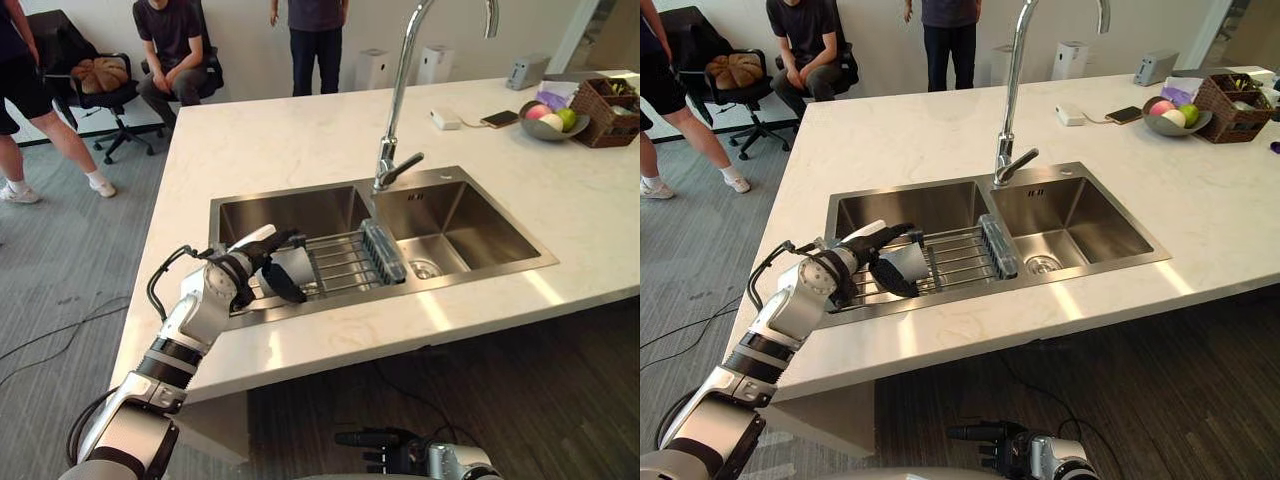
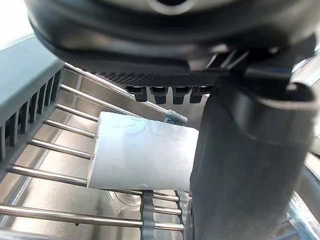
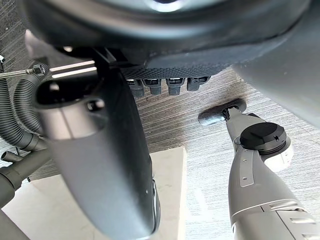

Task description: Walk over to the sink, pick up the cup, carry it to the dishwasher, place the cup inside the dishwasher, then close the dishwasher door

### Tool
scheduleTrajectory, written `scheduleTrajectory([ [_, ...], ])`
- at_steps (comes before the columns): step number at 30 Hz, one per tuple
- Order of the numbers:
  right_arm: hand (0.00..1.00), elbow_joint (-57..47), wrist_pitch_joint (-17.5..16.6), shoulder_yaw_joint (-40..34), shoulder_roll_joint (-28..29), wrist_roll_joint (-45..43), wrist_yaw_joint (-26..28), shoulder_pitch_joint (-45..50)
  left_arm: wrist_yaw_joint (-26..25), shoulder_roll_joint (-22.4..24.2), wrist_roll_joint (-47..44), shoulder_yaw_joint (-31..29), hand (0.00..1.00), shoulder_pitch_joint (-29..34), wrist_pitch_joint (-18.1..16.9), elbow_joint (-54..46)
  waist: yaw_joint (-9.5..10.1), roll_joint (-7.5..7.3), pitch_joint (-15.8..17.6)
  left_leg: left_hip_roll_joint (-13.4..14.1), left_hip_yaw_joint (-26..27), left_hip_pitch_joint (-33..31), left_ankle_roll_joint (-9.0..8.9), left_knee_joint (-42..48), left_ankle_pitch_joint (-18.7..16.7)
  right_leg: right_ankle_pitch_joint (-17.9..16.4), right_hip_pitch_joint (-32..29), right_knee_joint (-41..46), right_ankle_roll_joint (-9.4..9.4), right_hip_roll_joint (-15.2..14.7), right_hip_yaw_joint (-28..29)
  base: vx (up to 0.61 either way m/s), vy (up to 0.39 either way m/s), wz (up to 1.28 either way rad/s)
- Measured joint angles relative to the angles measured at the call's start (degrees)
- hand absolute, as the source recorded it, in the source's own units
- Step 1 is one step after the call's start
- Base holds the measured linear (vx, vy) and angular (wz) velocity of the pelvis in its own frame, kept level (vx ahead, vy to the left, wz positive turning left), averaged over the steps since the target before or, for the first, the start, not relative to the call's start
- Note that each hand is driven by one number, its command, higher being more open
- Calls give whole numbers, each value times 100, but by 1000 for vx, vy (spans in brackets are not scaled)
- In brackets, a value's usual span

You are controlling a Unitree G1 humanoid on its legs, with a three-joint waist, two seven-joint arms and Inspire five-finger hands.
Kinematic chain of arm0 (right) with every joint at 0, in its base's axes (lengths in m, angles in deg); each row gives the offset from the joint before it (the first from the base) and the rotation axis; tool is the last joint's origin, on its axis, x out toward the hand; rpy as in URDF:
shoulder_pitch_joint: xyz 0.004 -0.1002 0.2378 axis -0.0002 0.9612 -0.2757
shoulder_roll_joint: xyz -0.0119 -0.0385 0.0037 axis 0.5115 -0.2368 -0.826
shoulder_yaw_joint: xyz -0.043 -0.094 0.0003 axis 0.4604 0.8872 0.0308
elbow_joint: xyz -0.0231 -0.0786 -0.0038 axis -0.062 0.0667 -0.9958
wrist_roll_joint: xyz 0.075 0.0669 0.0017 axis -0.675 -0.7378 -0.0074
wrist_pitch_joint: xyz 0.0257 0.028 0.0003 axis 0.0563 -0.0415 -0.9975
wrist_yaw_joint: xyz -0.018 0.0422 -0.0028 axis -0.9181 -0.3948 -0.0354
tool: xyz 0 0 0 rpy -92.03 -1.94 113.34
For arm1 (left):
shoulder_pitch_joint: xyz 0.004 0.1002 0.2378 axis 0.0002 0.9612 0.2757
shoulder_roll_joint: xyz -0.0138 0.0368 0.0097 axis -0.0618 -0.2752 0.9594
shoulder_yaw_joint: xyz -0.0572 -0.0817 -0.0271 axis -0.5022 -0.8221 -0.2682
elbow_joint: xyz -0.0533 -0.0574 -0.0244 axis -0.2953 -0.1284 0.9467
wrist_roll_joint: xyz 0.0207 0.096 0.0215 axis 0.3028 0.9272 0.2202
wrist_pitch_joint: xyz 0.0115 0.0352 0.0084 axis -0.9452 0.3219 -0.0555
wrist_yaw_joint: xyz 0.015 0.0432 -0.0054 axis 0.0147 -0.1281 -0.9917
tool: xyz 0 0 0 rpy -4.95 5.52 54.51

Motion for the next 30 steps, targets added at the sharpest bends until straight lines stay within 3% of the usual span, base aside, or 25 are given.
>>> scheduleTrajectory([
  [14, 100, -52, 121, -10, 27, 5, 16, -36, 106, 244, 503, 86, 100, -363, 158, 1093, -77, -19, -1, -2, 121, 20, 16, -1, 10, 68, -51, -26, 39, -5, 143, -28, -8, -4],
  [30, 100, -67, 563, -14, 20, 14, 137, -205, 580, 572, 1912, -11, 100, -445, 191, 1387, -144, -54, 16, -1, 143, 56, 17, 0, 6, 70, -29, -28, 43, -1, 172, -2, -1, 0],
])
